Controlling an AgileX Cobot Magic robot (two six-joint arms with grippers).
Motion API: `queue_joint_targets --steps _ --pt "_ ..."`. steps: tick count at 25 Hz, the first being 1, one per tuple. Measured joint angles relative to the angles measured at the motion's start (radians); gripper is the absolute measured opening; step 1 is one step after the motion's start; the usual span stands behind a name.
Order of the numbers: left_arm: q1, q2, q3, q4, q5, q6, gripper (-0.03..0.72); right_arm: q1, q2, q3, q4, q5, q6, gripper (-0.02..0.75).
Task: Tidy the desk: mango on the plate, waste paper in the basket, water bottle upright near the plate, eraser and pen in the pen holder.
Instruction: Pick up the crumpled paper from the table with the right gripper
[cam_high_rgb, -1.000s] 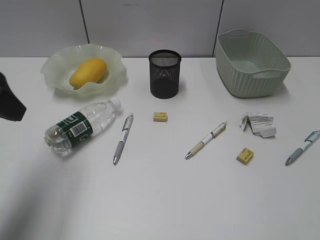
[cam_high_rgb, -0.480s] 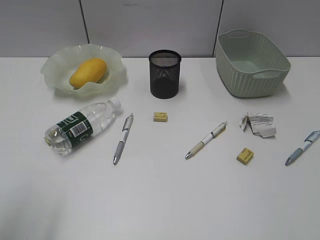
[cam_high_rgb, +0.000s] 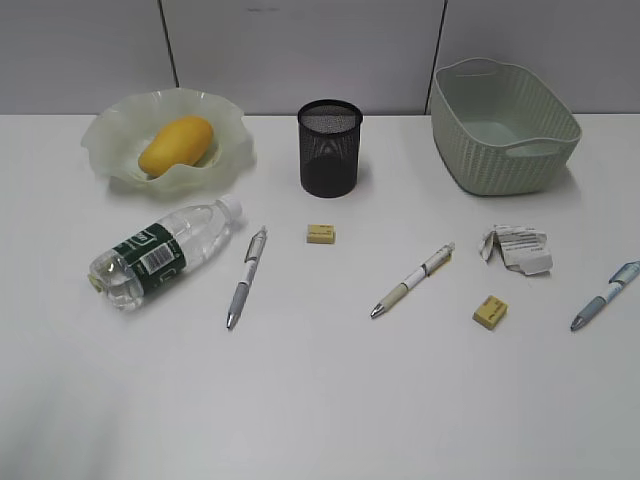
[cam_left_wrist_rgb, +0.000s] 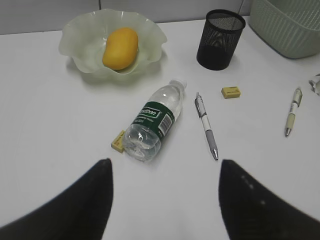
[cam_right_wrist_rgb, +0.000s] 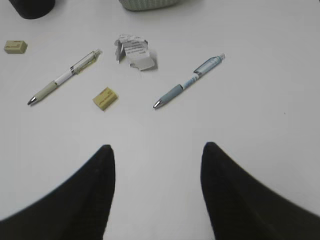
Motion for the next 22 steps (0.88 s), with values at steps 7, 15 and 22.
queue_joint_targets --steps 7,15,22 --pt "0.000 0.000 0.000 0.000 -0.001 0.000 0.498 0.000 0.456 -0.059 0.042 -0.188 -0.052 0.442" --pt "0.000 0.000 0.000 0.000 -0.001 0.000 0.488 0.000 0.837 -0.266 0.094 -0.205 -0.140 0.641" --pt "0.000 0.000 0.000 0.000 -0.001 0.000 0.488 0.001 1.006 -0.361 0.170 -0.258 -0.205 0.658"
